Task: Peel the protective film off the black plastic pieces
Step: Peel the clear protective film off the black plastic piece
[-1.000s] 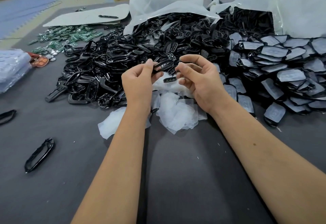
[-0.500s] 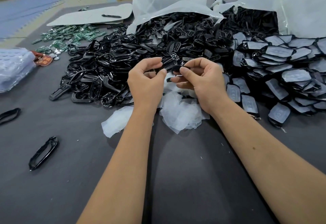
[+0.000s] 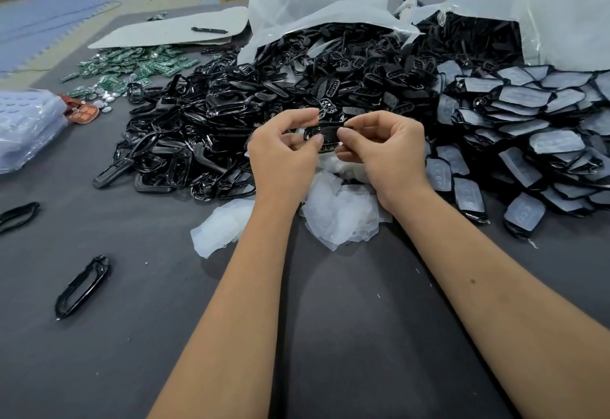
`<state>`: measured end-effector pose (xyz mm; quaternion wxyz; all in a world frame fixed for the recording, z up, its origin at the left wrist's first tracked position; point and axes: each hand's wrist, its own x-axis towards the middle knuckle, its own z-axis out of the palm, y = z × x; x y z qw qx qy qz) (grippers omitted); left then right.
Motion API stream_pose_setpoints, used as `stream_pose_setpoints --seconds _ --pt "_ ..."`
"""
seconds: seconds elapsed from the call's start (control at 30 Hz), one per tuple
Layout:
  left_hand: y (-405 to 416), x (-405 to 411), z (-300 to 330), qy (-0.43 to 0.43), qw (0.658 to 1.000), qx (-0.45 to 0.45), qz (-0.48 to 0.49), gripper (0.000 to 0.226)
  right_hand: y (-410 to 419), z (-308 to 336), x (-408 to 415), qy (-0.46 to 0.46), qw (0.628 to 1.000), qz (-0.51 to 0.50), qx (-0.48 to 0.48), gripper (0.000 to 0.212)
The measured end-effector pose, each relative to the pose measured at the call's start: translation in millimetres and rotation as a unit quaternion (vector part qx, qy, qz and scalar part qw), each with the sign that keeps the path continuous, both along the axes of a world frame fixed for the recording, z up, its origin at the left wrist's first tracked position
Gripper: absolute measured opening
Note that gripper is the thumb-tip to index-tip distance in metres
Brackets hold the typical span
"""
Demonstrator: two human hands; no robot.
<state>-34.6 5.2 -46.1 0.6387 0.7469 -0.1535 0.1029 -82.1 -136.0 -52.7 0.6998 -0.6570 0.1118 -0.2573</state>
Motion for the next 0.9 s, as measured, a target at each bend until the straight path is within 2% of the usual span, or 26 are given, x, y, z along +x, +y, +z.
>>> stream_pose_setpoints --seconds 0.23,0.37,0.7,0.8,0.9 --pt "2.0 3.2 -2.3 0.044 0.997 -0.066 -0.022 0.027 0.1 1.1 0.2 -0.003 1.0 0.007 0.006 0.01" --pt "2.9 4.0 -2.2 0.112 0.985 -0.123 -0.048 0.016 1.2 0.8 -0.5 -0.004 1.0 0.001 -0.013 0.011" --pt "2.6 2.5 -1.1 0.126 0.979 -0.127 -0.096 0.02 0.3 -4.6 2.1 0.032 0.989 -0.065 -0.127 0.019" --pt "3.7 1.2 1.1 0.132 0.976 -0.135 -0.112 0.02 -2.4 -3.9 2.4 0.035 0.992 -0.062 -0.105 0.029" --pt "5.2 1.0 2.5 0.141 0.971 -0.142 -0.127 0.018 -5.0 -1.6 2.1 0.023 0.999 0.0 -0.039 0.023"
